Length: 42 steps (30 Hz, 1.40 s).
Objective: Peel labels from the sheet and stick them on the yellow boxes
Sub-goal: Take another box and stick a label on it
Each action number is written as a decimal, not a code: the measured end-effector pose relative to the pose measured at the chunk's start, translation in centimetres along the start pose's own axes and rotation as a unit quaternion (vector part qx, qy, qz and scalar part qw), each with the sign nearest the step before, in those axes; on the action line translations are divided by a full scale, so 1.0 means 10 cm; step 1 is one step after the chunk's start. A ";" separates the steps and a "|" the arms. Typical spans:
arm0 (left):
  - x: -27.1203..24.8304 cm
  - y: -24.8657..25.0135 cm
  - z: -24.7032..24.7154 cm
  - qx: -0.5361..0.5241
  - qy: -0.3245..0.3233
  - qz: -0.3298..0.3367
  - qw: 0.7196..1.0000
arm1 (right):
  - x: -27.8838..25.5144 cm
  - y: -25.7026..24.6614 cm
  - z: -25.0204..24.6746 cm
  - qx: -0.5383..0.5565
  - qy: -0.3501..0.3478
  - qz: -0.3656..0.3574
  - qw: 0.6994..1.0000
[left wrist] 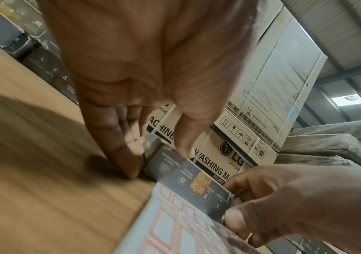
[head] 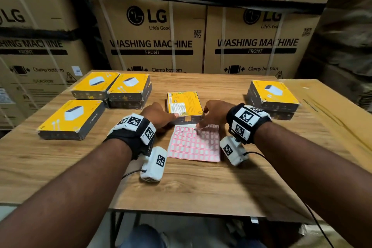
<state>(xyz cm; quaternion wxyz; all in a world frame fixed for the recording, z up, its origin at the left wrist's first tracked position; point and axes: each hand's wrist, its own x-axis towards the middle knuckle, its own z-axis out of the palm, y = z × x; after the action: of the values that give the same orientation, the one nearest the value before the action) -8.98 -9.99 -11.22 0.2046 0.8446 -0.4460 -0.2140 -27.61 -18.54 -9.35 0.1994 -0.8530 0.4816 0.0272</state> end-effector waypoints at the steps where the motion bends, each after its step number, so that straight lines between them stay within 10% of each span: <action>1: -0.03 0.01 0.00 0.003 -0.004 0.000 1.000 | 0.01 -0.01 0.01 -0.011 -0.015 -0.005 1.000; 18: -0.22 -0.01 -0.05 0.035 -0.103 0.020 0.994 | -0.15 -0.10 0.07 -0.040 -0.099 -0.040 0.993; 25: -0.36 -0.16 -0.09 -0.156 -0.213 0.032 0.964 | -0.17 -0.02 0.04 0.068 -0.083 -0.074 0.991; 34: -0.45 -0.02 -0.03 0.021 0.064 0.147 0.987 | -0.26 -0.26 -0.10 0.045 -0.032 -0.176 0.983; 42: -0.45 -0.02 -0.14 -0.143 0.016 0.172 0.975 | -0.28 -0.33 -0.13 0.040 0.053 -0.215 0.974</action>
<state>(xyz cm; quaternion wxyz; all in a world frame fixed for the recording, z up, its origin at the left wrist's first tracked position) -10.45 -5.88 -9.37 0.3636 0.7207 -0.5461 -0.2238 -26.53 -15.27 -6.42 0.2083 -0.9283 0.2973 -0.0809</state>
